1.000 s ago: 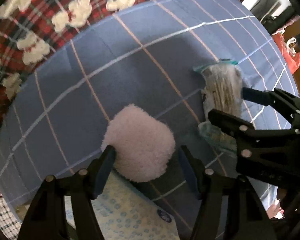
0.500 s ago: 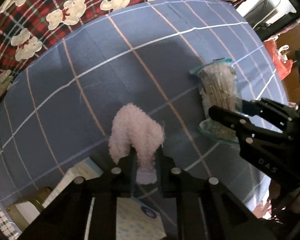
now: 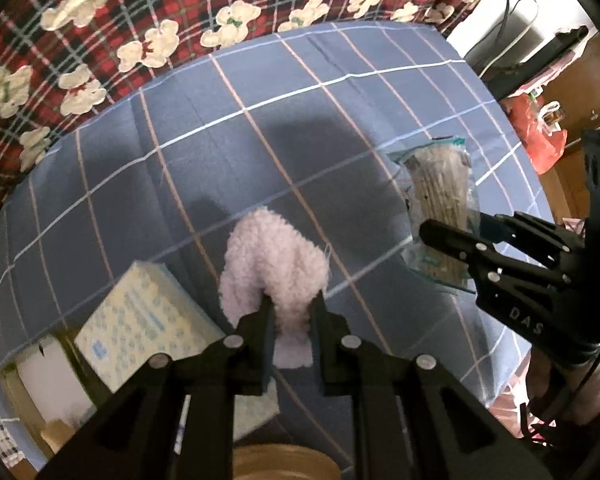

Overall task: Organize soft objects
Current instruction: 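Grasp the cotton swab bag with the right gripper while the left grasps the pink puff, then carry the cotton swab bag and pink puff over the white tray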

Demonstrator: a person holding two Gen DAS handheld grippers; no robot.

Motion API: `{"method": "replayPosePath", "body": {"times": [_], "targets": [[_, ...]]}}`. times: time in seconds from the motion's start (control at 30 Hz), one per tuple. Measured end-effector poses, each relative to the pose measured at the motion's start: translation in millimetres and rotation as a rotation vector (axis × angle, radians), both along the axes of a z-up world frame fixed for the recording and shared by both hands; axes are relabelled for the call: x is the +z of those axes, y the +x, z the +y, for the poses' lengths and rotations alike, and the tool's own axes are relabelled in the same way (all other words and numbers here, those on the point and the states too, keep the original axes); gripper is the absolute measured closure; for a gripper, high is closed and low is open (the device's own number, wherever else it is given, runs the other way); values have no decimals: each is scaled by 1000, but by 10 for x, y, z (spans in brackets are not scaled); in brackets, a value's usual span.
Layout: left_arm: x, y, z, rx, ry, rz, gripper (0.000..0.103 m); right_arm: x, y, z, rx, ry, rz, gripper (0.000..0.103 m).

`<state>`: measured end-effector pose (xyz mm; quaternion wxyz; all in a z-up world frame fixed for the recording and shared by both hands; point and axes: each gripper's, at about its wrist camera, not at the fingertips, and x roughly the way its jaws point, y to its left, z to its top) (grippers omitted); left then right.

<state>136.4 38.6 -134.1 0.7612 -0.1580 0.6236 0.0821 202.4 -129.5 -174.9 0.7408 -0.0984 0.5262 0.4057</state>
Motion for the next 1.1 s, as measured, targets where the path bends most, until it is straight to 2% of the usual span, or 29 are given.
{"method": "replayPosePath", "body": {"times": [0.17,0.63,1.1], "targets": [[131,-200,-137,9,1,-26,90,115,-94,-91,4,12,-20,69],[414,-347,-326,17,28,-115,90,406,-388,-223,3,29,-80,69],[512,-592,-389,35,31,-155,90,534,-601,-282,7,36,-97,69]]}}
